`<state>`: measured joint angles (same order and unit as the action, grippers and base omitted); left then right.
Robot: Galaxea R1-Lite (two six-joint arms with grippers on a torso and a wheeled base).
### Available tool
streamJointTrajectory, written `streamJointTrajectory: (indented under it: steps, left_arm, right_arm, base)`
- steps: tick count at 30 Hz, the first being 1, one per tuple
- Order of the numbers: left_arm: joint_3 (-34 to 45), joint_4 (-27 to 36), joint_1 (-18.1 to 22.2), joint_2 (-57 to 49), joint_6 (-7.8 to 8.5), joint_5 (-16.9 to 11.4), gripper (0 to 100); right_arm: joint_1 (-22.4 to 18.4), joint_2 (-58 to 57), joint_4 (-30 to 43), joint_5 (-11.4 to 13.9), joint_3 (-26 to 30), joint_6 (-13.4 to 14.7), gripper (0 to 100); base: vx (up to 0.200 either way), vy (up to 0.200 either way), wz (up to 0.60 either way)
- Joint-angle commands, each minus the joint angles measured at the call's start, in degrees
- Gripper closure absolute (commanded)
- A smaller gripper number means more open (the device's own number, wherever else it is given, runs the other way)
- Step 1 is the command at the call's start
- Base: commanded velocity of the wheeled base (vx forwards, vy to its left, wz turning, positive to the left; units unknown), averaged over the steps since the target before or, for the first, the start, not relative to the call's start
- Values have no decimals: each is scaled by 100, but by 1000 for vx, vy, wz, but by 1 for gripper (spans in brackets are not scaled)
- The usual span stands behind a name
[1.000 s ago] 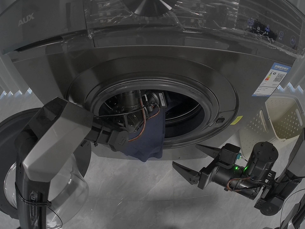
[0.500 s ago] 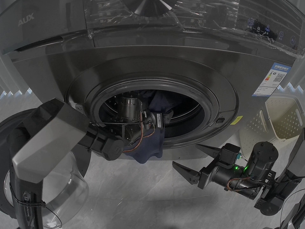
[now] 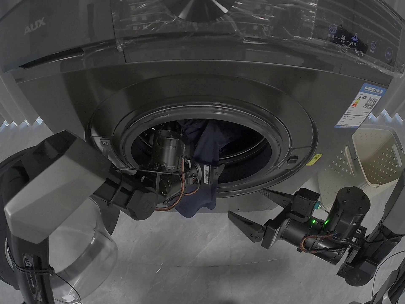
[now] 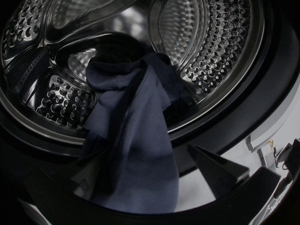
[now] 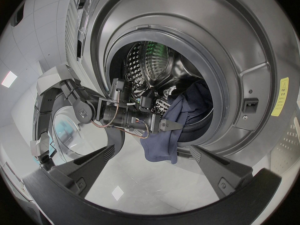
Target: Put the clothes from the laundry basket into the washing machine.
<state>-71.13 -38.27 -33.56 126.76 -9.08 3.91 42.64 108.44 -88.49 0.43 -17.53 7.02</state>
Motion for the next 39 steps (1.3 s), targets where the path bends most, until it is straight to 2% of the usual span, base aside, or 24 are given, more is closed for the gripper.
streamJointTrajectory:
  steps: [1, 6, 11, 13, 16, 19, 22, 25, 26, 31, 34, 36, 37, 39]
  left_arm:
    - [-85, -120, 104, 358, 56, 4, 100]
    - [-76, -93, 122, 420, 82, -13, 100]
    - [-357, -137, 87, 385, 29, -40, 100]
    - [-744, -243, 87, 438, -50, -57, 100]
    - [-1412, -823, 104, 736, -340, 13, 100]
    - [-2071, -1192, 130, 1079, -366, 110, 100]
    - [-2546, -1218, 139, 1299, -393, 321, 100]
    - [-2722, -1218, 139, 1396, -393, 365, 100]
    - [-2704, -1210, 130, 1387, -401, 365, 0]
    - [-2476, -1157, 122, 1211, -401, 373, 0]
    - [-1535, -700, 78, 446, -393, 365, 0]
    - [-1298, -533, 69, 262, -384, 365, 0]
    - [-806, -128, 69, -81, -366, 312, 0]
    - [-375, 206, 51, -397, -322, 259, 0]
  right_arm:
    - [-10, -130, -1, 1, -75, 1, 0]
    - [-28, -138, -10, -8, -163, 10, 0]
    - [-28, -130, -10, -8, -181, 10, 0]
    - [-37, -130, -10, -8, -189, 10, 0]
    - [-37, -130, -10, -8, -189, 10, 0]
    - [-37, -130, -1, -8, -189, 10, 0]
    - [-37, -130, -10, -8, -181, 19, 0]
    - [-37, -130, -10, -8, -181, 19, 0]
    - [-37, -130, -10, -8, -172, 36, 0]
    - [-37, -103, -10, -8, -172, 54, 0]
    - [-28, -86, -10, -8, -163, 54, 0]
    - [-37, -86, -10, -8, -163, 54, 0]
    - [-28, -86, -10, -8, -163, 54, 0]
    - [-19, -86, -10, -8, -154, 54, 0]
  base:
    - [0, 0, 0]
    - [0, 0, 0]
    - [0, 0, 0]
    - [0, 0, 0]
    - [0, 0, 0]
    - [0, 0, 0]
    - [0, 0, 0]
    - [0, 0, 0]
    - [0, 0, 0]
    - [0, 0, 0]
    - [0, 0, 0]
    - [0, 0, 0]
    - [0, 0, 0]
    - [0, 0, 0]
